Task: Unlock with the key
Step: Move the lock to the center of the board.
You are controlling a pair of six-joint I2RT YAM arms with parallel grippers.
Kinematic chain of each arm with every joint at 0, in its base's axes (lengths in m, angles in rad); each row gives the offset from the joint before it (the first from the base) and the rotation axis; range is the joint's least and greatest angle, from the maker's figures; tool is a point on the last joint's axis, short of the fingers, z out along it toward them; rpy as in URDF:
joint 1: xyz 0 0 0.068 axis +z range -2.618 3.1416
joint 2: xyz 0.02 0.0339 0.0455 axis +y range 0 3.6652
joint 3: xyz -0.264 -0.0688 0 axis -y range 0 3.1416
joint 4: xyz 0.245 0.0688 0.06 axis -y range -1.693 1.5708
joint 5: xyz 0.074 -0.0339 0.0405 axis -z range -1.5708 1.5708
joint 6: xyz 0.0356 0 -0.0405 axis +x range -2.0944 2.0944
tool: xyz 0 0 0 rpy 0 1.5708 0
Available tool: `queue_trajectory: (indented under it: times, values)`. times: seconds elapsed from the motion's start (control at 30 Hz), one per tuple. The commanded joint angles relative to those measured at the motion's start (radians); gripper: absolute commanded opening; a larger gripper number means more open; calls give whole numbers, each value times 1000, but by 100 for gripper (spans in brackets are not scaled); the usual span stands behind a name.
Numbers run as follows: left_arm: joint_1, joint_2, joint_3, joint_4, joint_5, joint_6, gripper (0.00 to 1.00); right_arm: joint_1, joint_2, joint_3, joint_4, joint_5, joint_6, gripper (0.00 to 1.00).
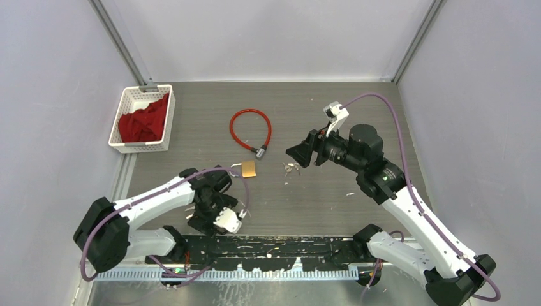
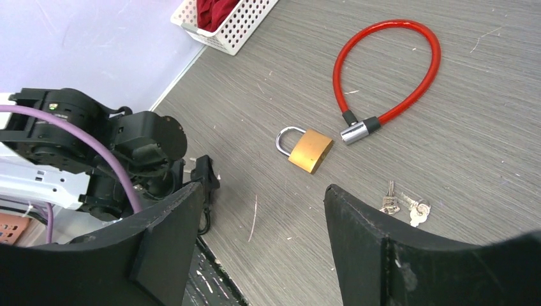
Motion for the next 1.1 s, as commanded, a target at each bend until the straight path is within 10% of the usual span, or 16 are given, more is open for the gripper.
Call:
queue_trajectory:
  times: [0.0, 0.13, 0.3, 1.07]
  values:
    - [-4, 1, -25, 130, -75, -42, 100, 2, -26, 19, 23, 6, -11, 74]
    - [-9, 15, -64, 173, -92, -59, 87, 2, -32, 17, 26, 7, -18, 73]
    - [-14, 111, -21, 205, -95, -148, 38, 2, -28, 7, 44, 15, -20, 71]
    - [-309, 681, 589, 381, -107, -546, 38, -75, 12, 41, -49, 306, -48, 70]
